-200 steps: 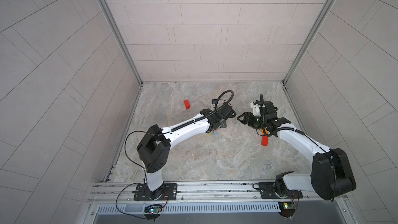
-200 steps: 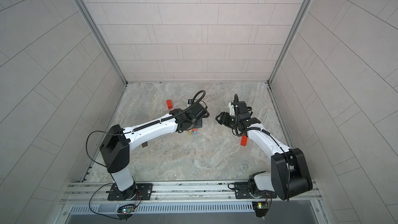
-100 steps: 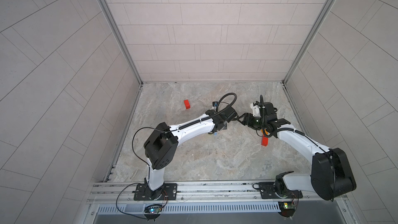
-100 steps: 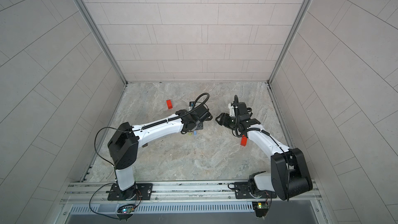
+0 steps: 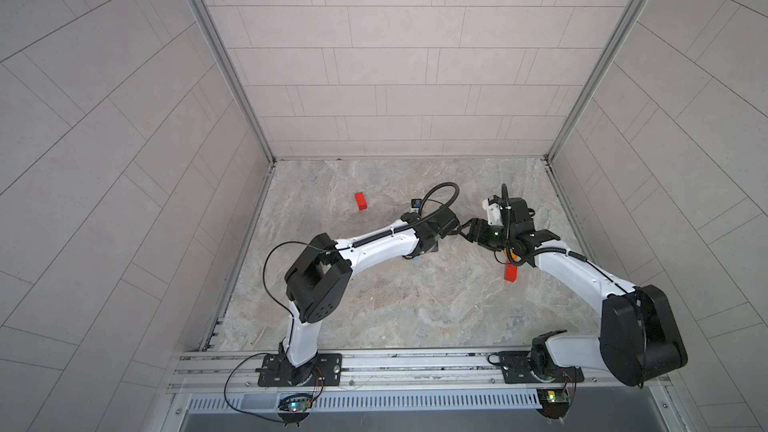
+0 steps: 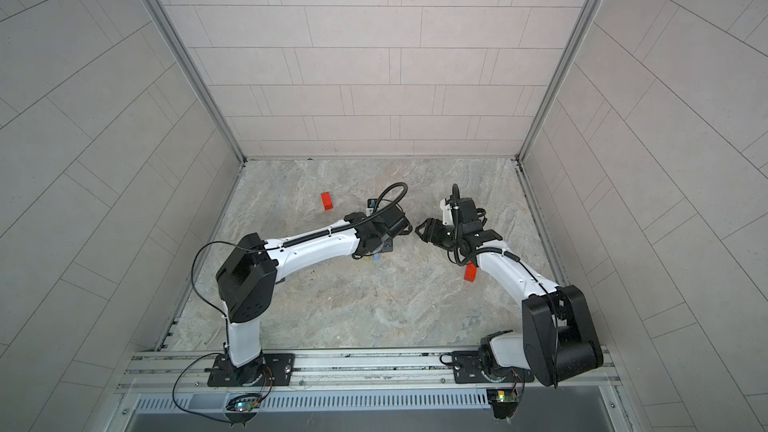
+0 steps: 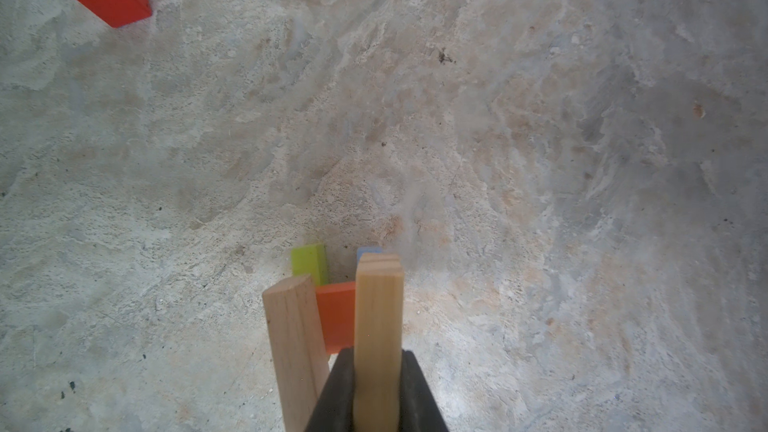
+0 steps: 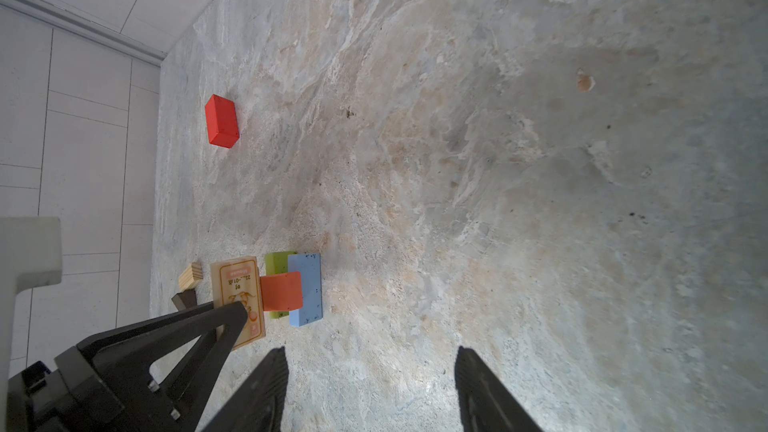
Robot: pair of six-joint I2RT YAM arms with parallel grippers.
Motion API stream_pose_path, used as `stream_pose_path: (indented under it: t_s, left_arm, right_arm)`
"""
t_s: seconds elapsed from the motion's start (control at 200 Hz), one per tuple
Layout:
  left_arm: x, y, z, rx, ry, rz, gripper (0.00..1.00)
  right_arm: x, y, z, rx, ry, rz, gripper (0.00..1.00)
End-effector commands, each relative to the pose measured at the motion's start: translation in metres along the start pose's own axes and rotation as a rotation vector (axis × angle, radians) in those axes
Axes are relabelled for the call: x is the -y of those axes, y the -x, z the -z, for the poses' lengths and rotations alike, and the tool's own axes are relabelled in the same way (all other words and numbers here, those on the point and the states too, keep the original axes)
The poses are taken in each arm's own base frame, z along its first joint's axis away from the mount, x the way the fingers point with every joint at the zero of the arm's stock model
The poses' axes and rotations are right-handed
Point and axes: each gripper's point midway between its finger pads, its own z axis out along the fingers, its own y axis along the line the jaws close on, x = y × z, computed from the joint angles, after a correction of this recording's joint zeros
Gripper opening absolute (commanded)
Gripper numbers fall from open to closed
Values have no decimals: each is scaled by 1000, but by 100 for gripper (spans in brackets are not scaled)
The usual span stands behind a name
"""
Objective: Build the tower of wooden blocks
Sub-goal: 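Lower the printed block upright onto the stack beside the plank with the left gripper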
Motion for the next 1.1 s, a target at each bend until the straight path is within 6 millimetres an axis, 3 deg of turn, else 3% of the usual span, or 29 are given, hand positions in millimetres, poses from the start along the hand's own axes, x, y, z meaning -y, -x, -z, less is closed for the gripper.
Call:
stream_pose_path:
  t_s: [0.0, 1.096]
  left_arm:
    - [2, 1, 1, 6, 16, 1, 7]
    - [-2, 0, -7, -2, 64, -7, 7]
  right_arm:
    - [0, -2, 0, 0, 7, 4, 65]
    - [2, -5, -5, -11, 14, -3, 65]
